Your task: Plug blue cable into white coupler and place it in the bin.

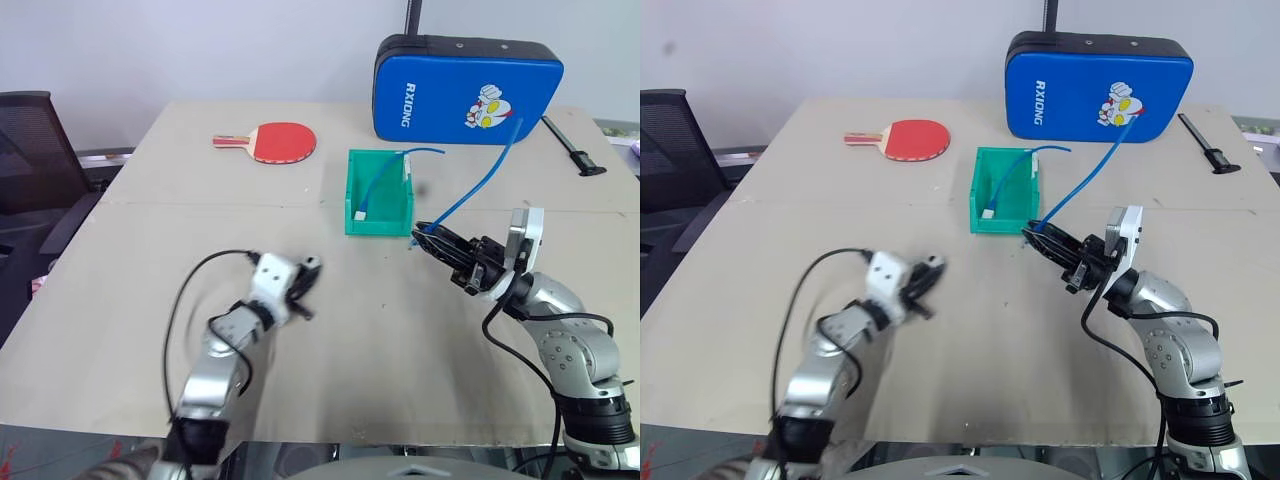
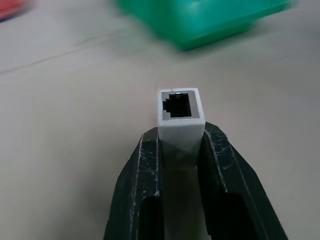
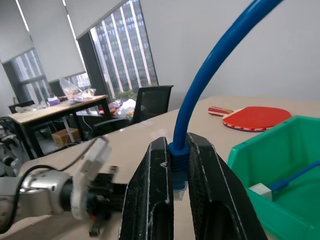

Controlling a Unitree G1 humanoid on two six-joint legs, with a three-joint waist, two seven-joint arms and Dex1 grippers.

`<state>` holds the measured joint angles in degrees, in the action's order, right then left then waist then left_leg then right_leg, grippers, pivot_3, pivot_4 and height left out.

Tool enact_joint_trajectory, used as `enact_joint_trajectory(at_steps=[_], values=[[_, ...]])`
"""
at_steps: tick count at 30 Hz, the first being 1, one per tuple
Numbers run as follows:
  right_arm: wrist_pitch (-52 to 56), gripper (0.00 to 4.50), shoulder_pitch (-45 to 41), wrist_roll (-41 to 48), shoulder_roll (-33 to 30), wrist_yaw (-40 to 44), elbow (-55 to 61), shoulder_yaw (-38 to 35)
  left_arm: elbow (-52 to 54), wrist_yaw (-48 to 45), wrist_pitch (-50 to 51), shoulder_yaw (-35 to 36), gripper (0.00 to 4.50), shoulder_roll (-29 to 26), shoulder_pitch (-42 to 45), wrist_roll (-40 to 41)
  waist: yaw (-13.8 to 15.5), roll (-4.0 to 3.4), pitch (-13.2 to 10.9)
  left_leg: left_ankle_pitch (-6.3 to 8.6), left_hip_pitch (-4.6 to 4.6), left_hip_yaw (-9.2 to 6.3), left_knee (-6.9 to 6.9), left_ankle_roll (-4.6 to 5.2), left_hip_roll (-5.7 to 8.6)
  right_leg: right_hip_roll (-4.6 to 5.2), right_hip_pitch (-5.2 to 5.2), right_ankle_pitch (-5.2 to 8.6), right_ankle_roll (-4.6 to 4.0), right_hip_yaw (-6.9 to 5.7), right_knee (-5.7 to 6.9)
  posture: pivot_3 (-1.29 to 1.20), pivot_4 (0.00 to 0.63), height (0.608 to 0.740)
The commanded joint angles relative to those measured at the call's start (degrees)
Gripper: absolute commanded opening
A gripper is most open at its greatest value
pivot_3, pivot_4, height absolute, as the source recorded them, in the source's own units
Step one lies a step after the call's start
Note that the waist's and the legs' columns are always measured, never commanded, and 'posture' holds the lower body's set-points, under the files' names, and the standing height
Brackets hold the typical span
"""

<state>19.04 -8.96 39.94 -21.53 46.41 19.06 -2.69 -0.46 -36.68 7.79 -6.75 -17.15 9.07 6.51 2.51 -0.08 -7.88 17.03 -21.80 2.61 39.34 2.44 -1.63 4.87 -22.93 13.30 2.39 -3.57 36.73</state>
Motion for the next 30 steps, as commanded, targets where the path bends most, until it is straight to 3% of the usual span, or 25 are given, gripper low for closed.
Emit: enact_joint_trajectory(at_steps=[1, 8, 12, 18, 30], values=[[-2.66, 0.00, 0.22, -4.71, 0.63, -2.29, 0.80, 1.63, -7.90, -9.87, -0.70, -8.55, 0.33, 0.85, 6.70, -1.20, -0.17, 0.01, 0.00, 0.00, -0.02, -0.02, -0.01, 0.00, 0.01, -0.01, -0.01, -0.02, 0.05, -0.01, -0.01, 0.00, 0.150, 0.728], [-3.86, 0.00, 3.00, -14.77, 2.39, -9.36, 2.17, 6.34, -19.76, -20.82, -5.30, -15.51, 0.33, 2.26, 16.47, -3.21, -0.37, 0.02, -0.01, 0.01, -0.12, -0.02, -0.13, -0.01, 0.08, -0.01, -0.08, 0.04, 0.29, -0.02, -0.06, 0.00, 0.150, 0.728], [-1.44, 0.00, 3.99, -21.47, 4.22, -17.24, 3.61, 8.88, -27.47, -20.47, -6.78, -17.09, 0.33, 5.59, 20.59, -5.78, -0.11, 0.07, -0.01, 0.01, -0.18, -0.07, -0.09, 0.01, 0.20, 0.06, -0.03, 0.05, 0.30, -0.07, -0.08, 0.00, 0.150, 0.728], [5.07, 0.00, 5.74, -24.67, 6.18, -24.10, 8.72, 11.13, -26.27, -18.59, -3.42, -16.31, 0.33, 9.58, 18.73, -4.48, -0.06, 0.11, 0.04, -0.01, -0.15, -0.64, 0.00, 0.08, 0.33, 0.10, 0.26, 0.09, 0.35, -0.03, -0.19, 0.00, 0.150, 0.728], [13.55, 0.00, 5.47, -26.32, 6.67, -29.36, 13.29, 10.11, -21.21, -15.94, 3.33, -14.58, 0.33, 9.48, 14.90, -3.90, -0.36, 0.11, 0.06, -0.01, -0.13, -0.81, -0.09, 0.08, 0.35, 0.07, 0.31, 0.13, 0.41, -0.11, -0.21, 0.00, 0.150, 0.728]])
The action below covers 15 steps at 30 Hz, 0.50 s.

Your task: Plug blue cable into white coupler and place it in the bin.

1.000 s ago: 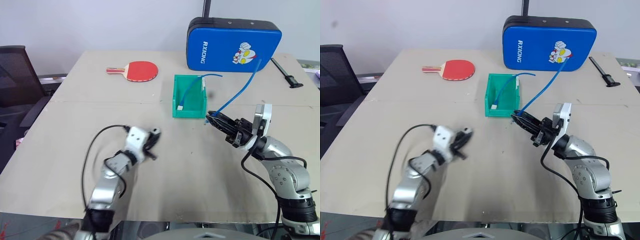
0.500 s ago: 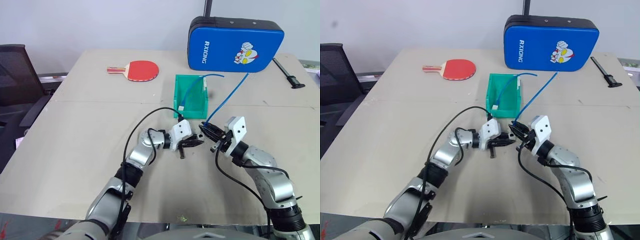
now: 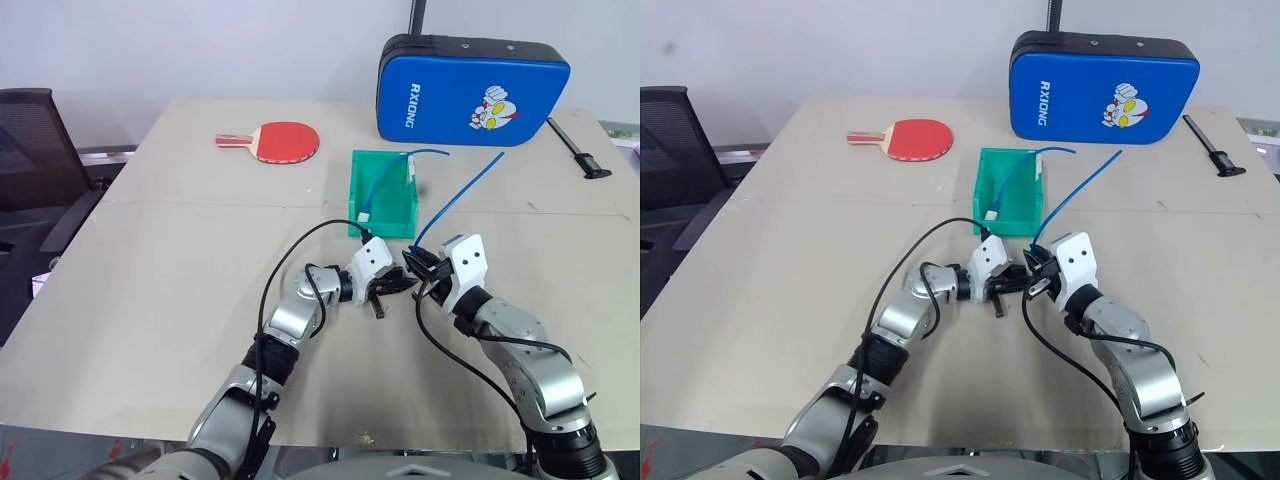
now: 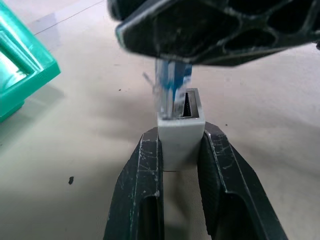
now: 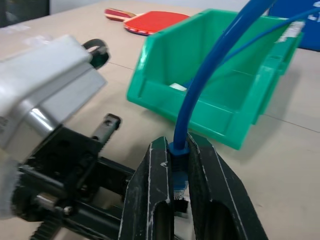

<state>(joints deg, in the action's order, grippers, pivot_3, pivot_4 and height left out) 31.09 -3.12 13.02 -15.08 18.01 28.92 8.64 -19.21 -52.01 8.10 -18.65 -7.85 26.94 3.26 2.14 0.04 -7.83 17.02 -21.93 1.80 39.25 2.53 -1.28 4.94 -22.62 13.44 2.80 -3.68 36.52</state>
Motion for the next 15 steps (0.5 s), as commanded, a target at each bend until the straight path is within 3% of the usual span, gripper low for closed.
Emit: enact_joint_trajectory(at_steps=[1, 15], values=[[2.24, 0.00, -0.33, 0.85, 0.17, -1.06, 4.08, -1.42, -2.39, -0.63, 3.16, -2.60, 0.33, 0.15, -2.91, -0.70, 0.02, 0.00, 0.00, 0.00, -0.01, -0.02, -0.01, 0.00, 0.00, 0.00, 0.00, 0.01, 0.01, -0.02, 0.00, 0.00, 0.150, 0.728], [9.59, 0.00, -0.42, -2.81, -1.84, -3.71, 6.02, 1.32, -3.11, 0.46, 4.44, -2.48, 0.33, 0.77, -1.44, -1.31, 0.05, 0.02, 0.03, 0.00, -0.02, -0.07, -0.01, 0.00, 0.02, 0.02, 0.02, 0.04, 0.04, -0.05, -0.02, 0.00, 0.150, 0.728]])
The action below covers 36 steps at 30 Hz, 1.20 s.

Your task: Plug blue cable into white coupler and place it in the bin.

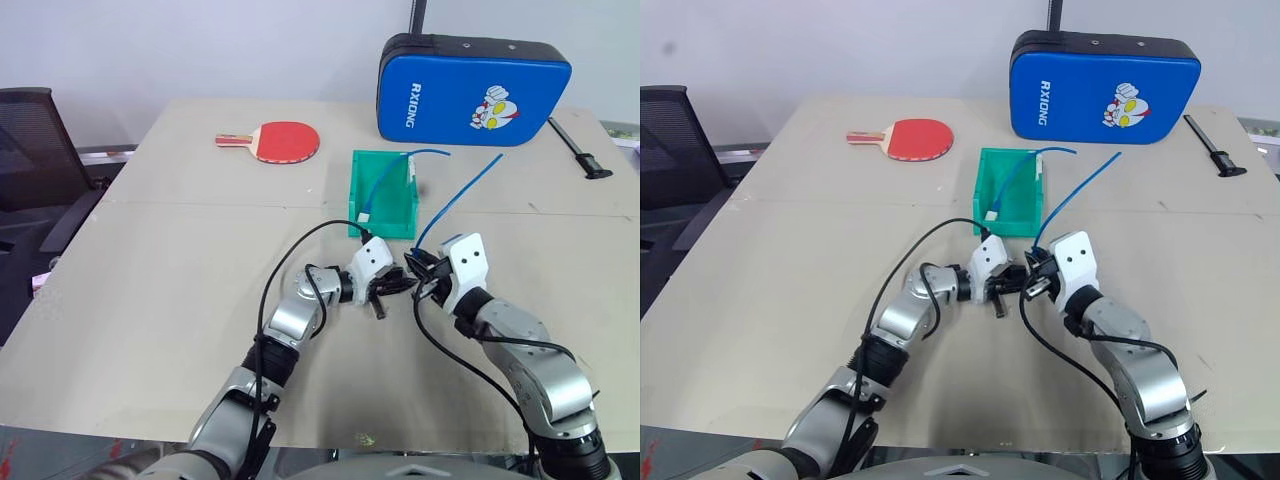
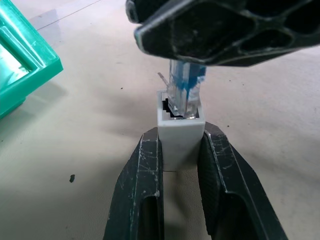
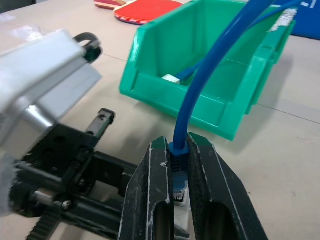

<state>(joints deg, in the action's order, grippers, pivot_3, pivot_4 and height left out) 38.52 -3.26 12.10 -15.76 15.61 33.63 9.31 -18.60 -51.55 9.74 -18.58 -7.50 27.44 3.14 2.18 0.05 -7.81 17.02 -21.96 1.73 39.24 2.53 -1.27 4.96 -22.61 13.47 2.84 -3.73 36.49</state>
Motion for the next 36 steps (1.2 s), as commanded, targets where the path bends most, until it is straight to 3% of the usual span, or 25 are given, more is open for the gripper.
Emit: enact_joint_trajectory(at_steps=[1, 17, 28, 36], values=[[2.81, 0.00, -0.57, -2.71, -1.36, -1.81, 1.18, 0.98, -3.60, 0.18, 3.07, -2.50, 0.33, 0.46, -1.80, -1.24, 0.00, 0.01, 0.01, 0.00, 0.00, 0.00, 0.00, 0.00, 0.00, 0.00, 0.00, 0.00, 0.00, 0.00, 0.00, 0.00, 0.150, 0.728], [15.88, 0.00, -1.67, -8.67, 1.71, -9.36, -0.53, 4.96, 0.51, 5.40, 10.26, -1.58, 0.33, 3.75, -2.15, -0.86, 0.12, 0.39, 0.57, 0.00, 0.07, -0.20, 0.01, 0.00, -0.04, 0.06, 0.09, 0.07, -0.11, -0.05, -0.01, 0.00, 0.150, 0.728], [15.12, 0.00, 4.81, -13.09, 6.91, -15.64, -0.47, 7.86, 4.66, 11.44, 13.27, -2.45, 0.33, 5.98, -4.22, -2.83, 0.36, 0.36, 0.66, 0.01, -0.13, -0.54, 0.00, 0.03, 0.06, 0.06, 0.23, 0.06, -0.09, -0.12, -0.46, 0.00, 0.150, 0.728], [14.87, 0.00, 9.20, -11.34, 7.75, -12.38, -5.84, 7.50, 5.16, 12.55, 12.99, -2.59, 0.33, 5.84, -4.35, -2.44, 0.44, 0.58, 1.18, 0.12, -0.02, -0.81, 0.00, 0.19, 0.16, 0.09, 0.60, 0.23, -0.06, -0.16, -0.72, 0.00, 0.150, 0.728]])
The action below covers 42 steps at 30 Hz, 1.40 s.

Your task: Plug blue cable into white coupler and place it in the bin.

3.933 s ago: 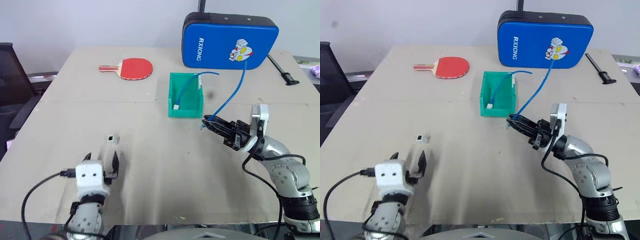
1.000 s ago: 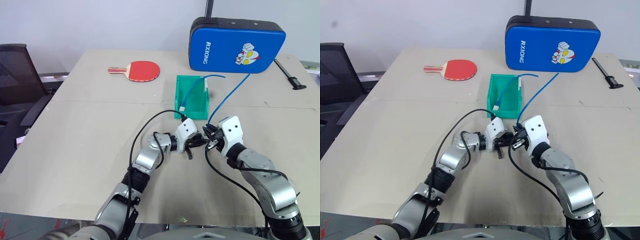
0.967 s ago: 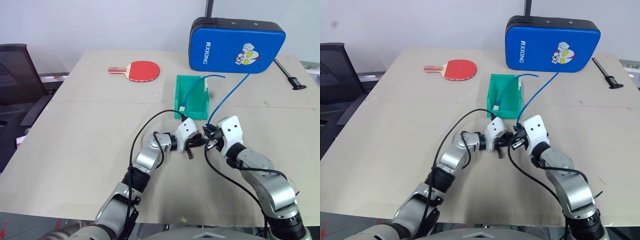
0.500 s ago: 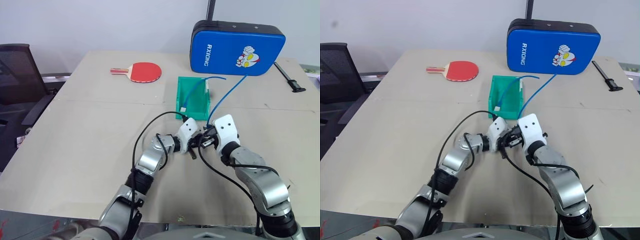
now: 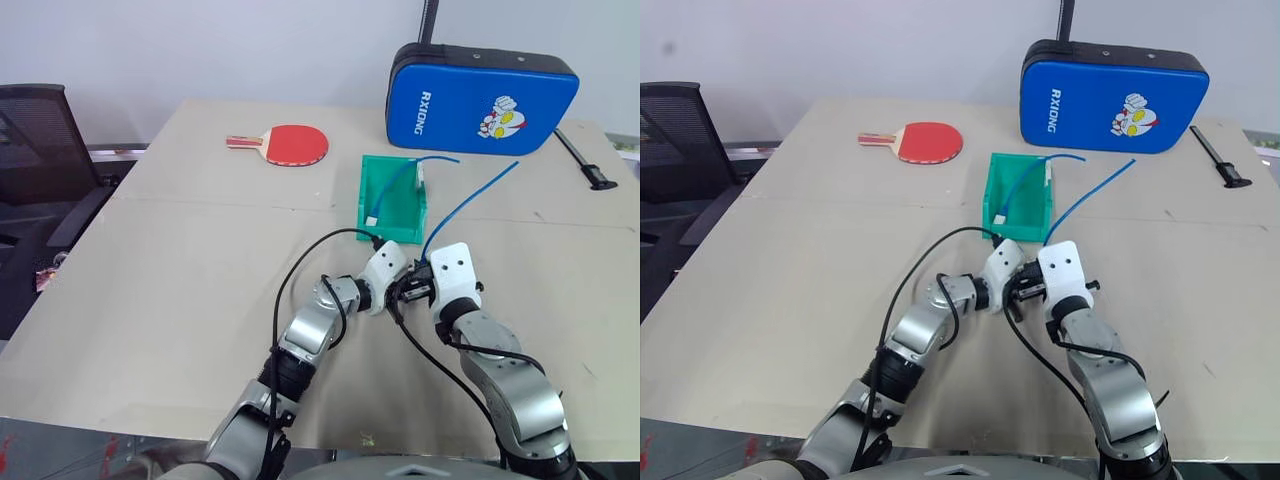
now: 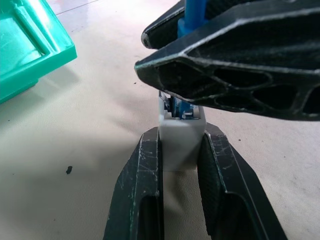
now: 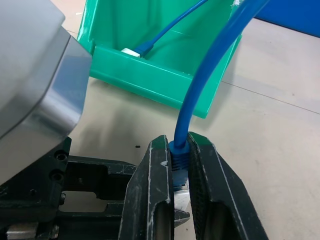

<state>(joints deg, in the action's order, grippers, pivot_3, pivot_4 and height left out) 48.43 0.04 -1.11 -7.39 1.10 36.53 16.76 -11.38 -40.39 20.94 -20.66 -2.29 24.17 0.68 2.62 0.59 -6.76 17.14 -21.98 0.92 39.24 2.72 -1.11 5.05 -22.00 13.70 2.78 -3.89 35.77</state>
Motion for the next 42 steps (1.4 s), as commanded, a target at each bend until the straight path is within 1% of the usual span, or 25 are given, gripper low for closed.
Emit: enact_joint_trajectory(at_steps=[1, 4, 7, 10, 11, 12, 15, 17, 18, 20, 22, 25, 28, 31, 33, 36, 37, 40, 42], values=[[4.89, 0.00, 6.19, 2.10, -1.06, 2.81, -9.88, -0.24, -2.13, 1.45, 1.66, -0.50, 0.33, 0.62, -1.08, 0.07, 0.00, 0.07, 0.23, 0.01, 0.01, -0.01, -0.01, 0.00, 0.00, 0.00, 0.02, 0.01, 0.02, 0.00, 0.00, 0.00, 0.150, 0.728], [5.20, 0.00, 6.74, 3.41, -0.91, 4.33, -12.84, -2.16, -2.47, 1.75, 0.98, -0.42, 0.33, 0.70, -0.85, 0.15, -0.02, -0.02, 0.45, 0.01, 0.12, -0.08, -0.03, 0.00, 0.00, 0.01, 0.14, 0.04, 0.03, -0.04, -0.01, 0.00, 0.150, 0.728], [4.82, 0.00, 6.40, 4.33, -0.76, 5.61, -14.75, -2.86, -2.94, 1.66, 0.04, -0.46, 0.33, 0.67, -0.39, 0.26, -0.08, 0.10, 0.73, 0.02, 0.22, -0.15, -0.06, 0.00, -0.01, 0.04, 0.24, 0.07, 0.07, -0.10, -0.01, 0.00, 0.150, 0.728], [2.29, 0.00, 6.11, 4.02, -0.77, 5.65, -14.84, -3.15, -2.41, -0.73, -0.18, -0.21, 0.33, 0.38, -0.58, 2.05, -0.21, 0.15, 0.88, 0.02, 0.23, -0.20, -0.06, -0.01, -0.02, 0.08, 0.27, 0.10, 0.11, -0.14, -0.01, 0.00, 0.150, 0.728], [1.15, 0.00, 6.01, 3.87, -0.61, 5.36, -14.64, -3.54, -2.41, -0.61, -0.38, 0.18, 1.37, 0.41, -0.65, 2.25, -0.38, 0.15, 0.88, 0.02, 0.23, -0.20, -0.06, -0.01, -0.02, 0.09, 0.27, 0.13, 0.15, -0.13, -0.01, 0.00, 0.150, 0.728], [-0.12, 0.00, 5.89, 3.64, -0.44, 4.92, -14.36, -3.98, -2.47, -0.49, -0.69, 0.23, 1.72, 0.28, -0.63, 2.15, -0.49, 0.15, 0.88, 0.03, 0.23, -0.21, -0.07, -0.01, -0.03, 0.11, 0.27, 0.13, 0.16, -0.11, -0.01, 0.00, 0.150, 0.728], [-5.79, 0.00, 5.18, 2.54, -0.35, 3.81, -14.02, -5.19, -3.22, 0.75, -3.32, -0.36, 3.23, -0.99, -0.68, 0.19, -0.89, 0.05, 0.78, 0.03, 0.24, -0.23, -0.09, -0.02, -0.07, 0.18, 0.26, 0.17, 0.23, -0.05, -0.02, 0.00, 0.150, 0.728], [-9.60, 0.00, 4.74, 1.69, -0.84, 3.46, -14.17, -5.55, -2.51, 0.27, -4.37, 0.14, 4.27, -2.37, -1.35, 0.47, -1.26, -0.05, 0.55, 0.03, 0.24, -0.29, -0.09, -0.02, -0.08, 0.32, 0.25, 0.19, 0.27, -0.05, -0.01, 0.00, 0.150, 0.728], [-11.00, 0.00, 4.56, 1.40, -1.19, 3.52, -14.36, -5.62, -1.93, -0.21, -4.81, 0.60, 4.47, -3.13, -1.67, 0.84, -1.61, -0.12, 0.40, 0.03, 0.24, -0.33, -0.09, -0.02, -0.08, 0.33, 0.25, 0.19, 0.28, -0.04, -0.02, 0.00, 0.150, 0.728], [-13.47, 0.00, 4.35, 1.44, -1.37, 3.66, -14.28, -6.26, 0.40, -1.84, -5.69, 1.77, 4.47, -5.45, -2.68, 1.94, -1.93, -0.36, 0.17, 0.03, 0.23, -0.39, -0.09, -0.04, -0.08, 0.35, 0.24, 0.18, 0.27, -0.02, -0.01, 0.00, 0.150, 0.728], [-15.25, 0.00, 4.13, 1.99, -1.93, 4.69, -13.01, -6.47, 4.60, -3.86, -6.27, 4.23, 4.47, -8.95, -3.97, 4.02, -2.24, -0.53, 0.00, 0.02, 0.23, -0.47, -0.15, -0.04, -0.09, 0.29, 0.17, 0.18, 0.27, 0.00, 0.00, 0.00, 0.150, 0.728], [-16.78, 0.00, 3.24, 2.90, -2.67, 6.35, -11.29, -6.46, 10.48, -5.36, -5.32, 7.86, 4.47, -13.09, -5.76, 7.61, -2.30, -0.62, -0.31, -0.02, 0.11, -0.52, -0.43, -0.10, -0.11, 0.08, -0.14, 0.03, 0.00, 0.07, 0.02, 0.00, 0.150, 0.728], [-17.08, 0.00, 1.56, 4.05, -2.80, 7.37, -10.27, -7.13, 14.31, -5.69, -4.67, 10.30, 4.47, -15.97, -7.21, 9.34, -1.80, -0.57, -0.57, -0.18, -0.13, -0.50, -0.73, -0.34, -0.05, -0.12, -0.48, -0.07, 0.12, 0.10, 0.03, 0.00, 0.150, 0.728], [-16.78, 0.00, -3.05, 7.77, -2.78, 10.89, -8.84, -8.36, 20.07, -6.25, -2.37, 14.75, 4.47, -20.74, -9.63, 11.67, -1.87, -0.51, -1.00, -0.19, -0.29, -0.47, -0.74, -0.37, 0.06, -0.08, -0.60, -0.08, 0.14, 0.08, 0.02, 0.00, 0.150, 0.728], [-15.88, 0.00, -6.41, 11.87, -3.79, 15.28, -8.00, -9.26, 24.74, -8.10, 1.42, 17.05, 4.47, -24.53, -11.13, 14.66, -2.04, -0.48, -1.29, -0.20, -0.54, -0.44, -0.70, -0.37, 0.09, -0.07, -0.83, -0.09, 0.15, 0.09, 0.02, 0.00, 0.150, 0.728], [-12.82, 0.00, -11.79, 18.95, -7.35, 24.02, -7.77, -10.58, 30.96, -10.91, 7.82, 20.57, 4.47, -30.48, -12.75, 19.69, -2.19, -0.49, -1.68, -0.24, -0.76, -0.40, -0.73, -0.44, 0.09, -0.10, -1.08, -0.10, 0.16, 0.07, 0.05, 0.00, 0.150, 0.728], [-11.85, 0.00, -13.63, 20.58, -8.49, 25.83, -8.27, -11.33, 32.24, -11.15, 9.12, 21.54, 4.47, -31.96, -12.89, 20.70, -2.20, -0.51, -1.83, -0.35, -0.82, -0.38, -0.73, -0.63, 0.09, -0.11, -1.17, -0.10, 0.16, 0.09, 0.07, 0.00, 0.150, 0.728], [-10.01, 0.00, -18.85, 23.96, -10.09, 27.62, -11.07, -14.25, 34.87, -11.14, 11.88, 23.73, 4.47, -35.37, -12.91, 22.81, -1.95, -0.54, -2.01, -0.37, -0.83, -0.38, -0.82, -0.66, 0.09, -0.16, -1.20, -0.10, 0.16, 0.05, 0.07, 0.00, 0.150, 0.728], [-9.06, 0.00, -24.47, 25.92, -10.99, 29.84, -15.37, -15.68, 37.14, -11.10, 14.54, 25.61, 4.47, -37.55, -12.42, 24.78, -1.83, -0.50, -2.05, -0.38, -0.83, -0.37, -0.84, -0.67, 0.10, -0.17, -1.20, -0.09, 0.18, 0.02, 0.06, 0.00, 0.150, 0.728]])
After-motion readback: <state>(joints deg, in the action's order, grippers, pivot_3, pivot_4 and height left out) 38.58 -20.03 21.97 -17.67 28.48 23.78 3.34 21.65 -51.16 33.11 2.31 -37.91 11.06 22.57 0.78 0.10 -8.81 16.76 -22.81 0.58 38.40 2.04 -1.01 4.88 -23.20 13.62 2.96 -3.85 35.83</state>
